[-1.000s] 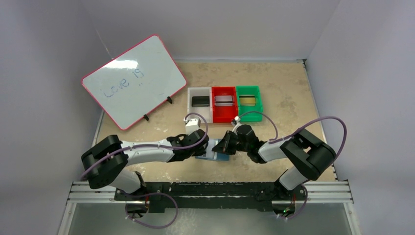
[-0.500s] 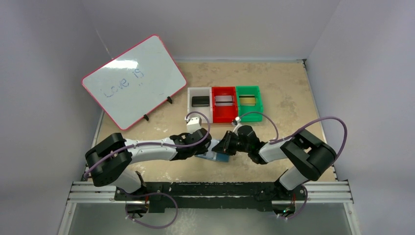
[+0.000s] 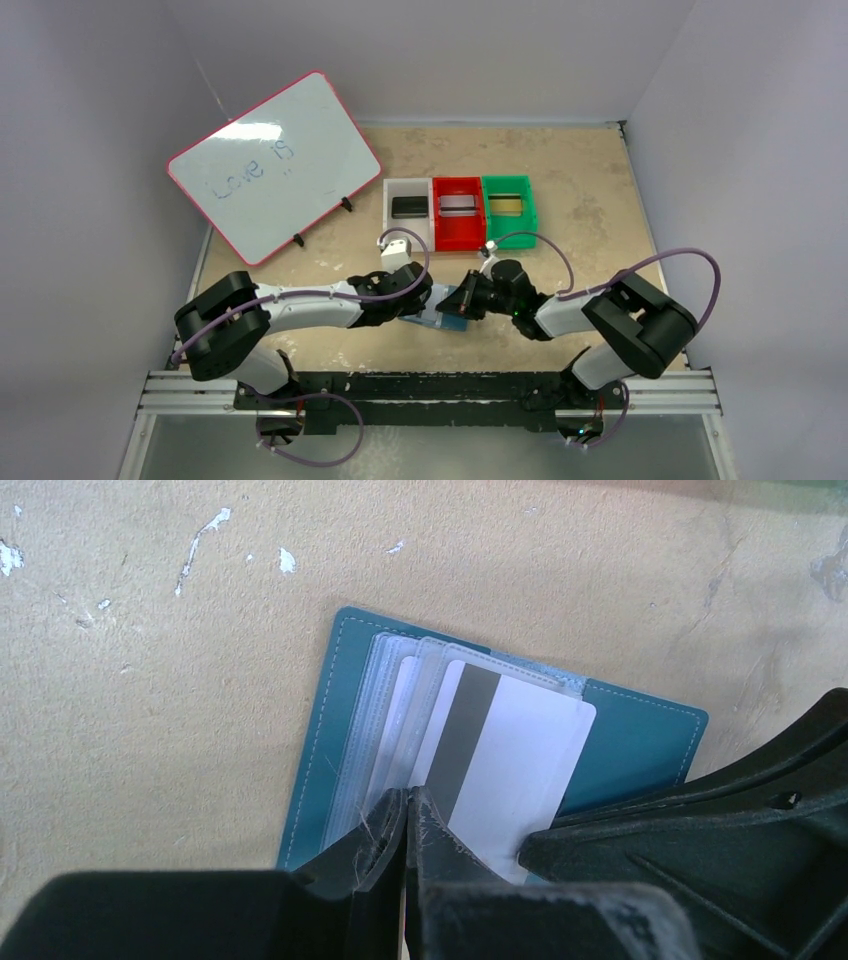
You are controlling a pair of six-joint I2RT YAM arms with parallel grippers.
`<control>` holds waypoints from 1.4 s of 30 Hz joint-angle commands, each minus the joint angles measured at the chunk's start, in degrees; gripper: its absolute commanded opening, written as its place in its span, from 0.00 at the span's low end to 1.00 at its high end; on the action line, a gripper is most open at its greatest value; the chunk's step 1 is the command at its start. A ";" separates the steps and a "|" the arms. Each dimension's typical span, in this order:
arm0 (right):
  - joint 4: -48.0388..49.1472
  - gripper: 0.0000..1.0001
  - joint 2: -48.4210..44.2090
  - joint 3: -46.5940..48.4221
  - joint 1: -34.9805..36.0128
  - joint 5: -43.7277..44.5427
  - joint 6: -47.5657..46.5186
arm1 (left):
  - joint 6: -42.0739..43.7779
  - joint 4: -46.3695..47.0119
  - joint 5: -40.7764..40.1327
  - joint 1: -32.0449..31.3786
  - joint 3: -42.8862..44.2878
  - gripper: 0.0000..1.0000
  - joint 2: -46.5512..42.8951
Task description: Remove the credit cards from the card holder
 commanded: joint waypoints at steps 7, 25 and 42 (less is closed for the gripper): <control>-6.49 0.00 -4.53 0.28 -1.69 -0.67 -4.63 | -1.04 -9.40 -4.92 0.00 -0.43 0.00 -0.23; -8.75 0.00 -0.48 3.33 -2.74 1.30 -6.53 | 4.87 4.41 -1.47 -0.03 4.16 0.15 -7.59; -9.44 0.09 -3.31 1.45 -2.82 3.08 -4.39 | -0.42 3.08 -0.79 -0.72 -3.77 0.00 2.82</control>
